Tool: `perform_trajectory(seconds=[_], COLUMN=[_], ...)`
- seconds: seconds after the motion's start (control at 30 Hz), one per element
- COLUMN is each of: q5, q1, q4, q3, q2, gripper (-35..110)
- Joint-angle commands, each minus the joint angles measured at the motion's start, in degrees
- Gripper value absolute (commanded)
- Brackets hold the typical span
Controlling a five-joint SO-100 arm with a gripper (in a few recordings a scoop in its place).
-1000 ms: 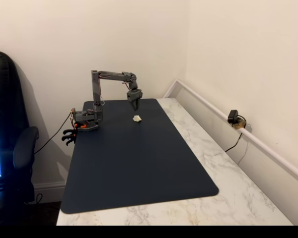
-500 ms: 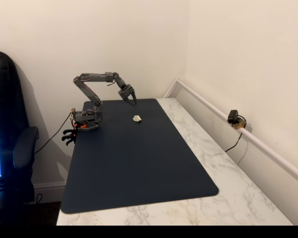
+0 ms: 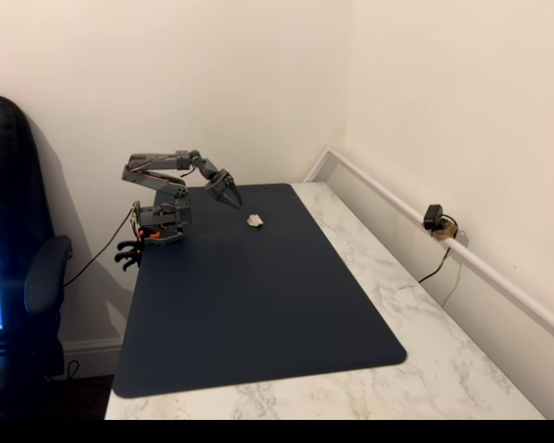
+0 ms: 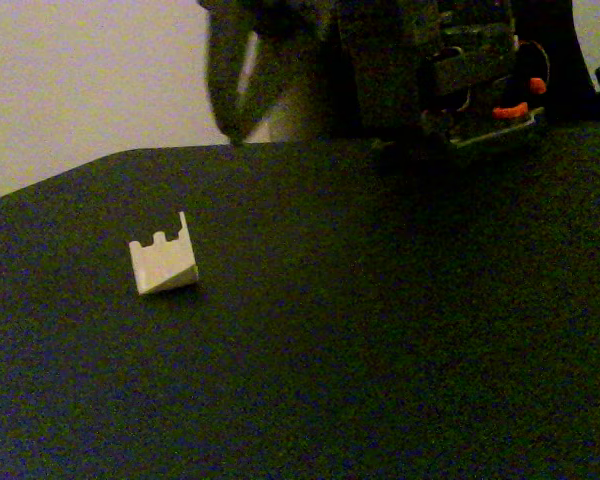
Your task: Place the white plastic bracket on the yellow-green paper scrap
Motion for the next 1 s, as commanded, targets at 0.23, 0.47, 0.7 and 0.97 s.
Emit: perform_trajectory(seconds=[0.23, 0.47, 0.7, 0.97], q5=[1.49, -0.79, -3.96, -3.08], q1=[-0.62, -0.18, 1.05, 2.02], q4=[9.93, 14.68, 21.88, 21.88], q3=[7.91, 7.65, 7.03, 7.03], q2=[21.62, 23.99, 23.99, 23.99], gripper=[0, 0, 0, 0])
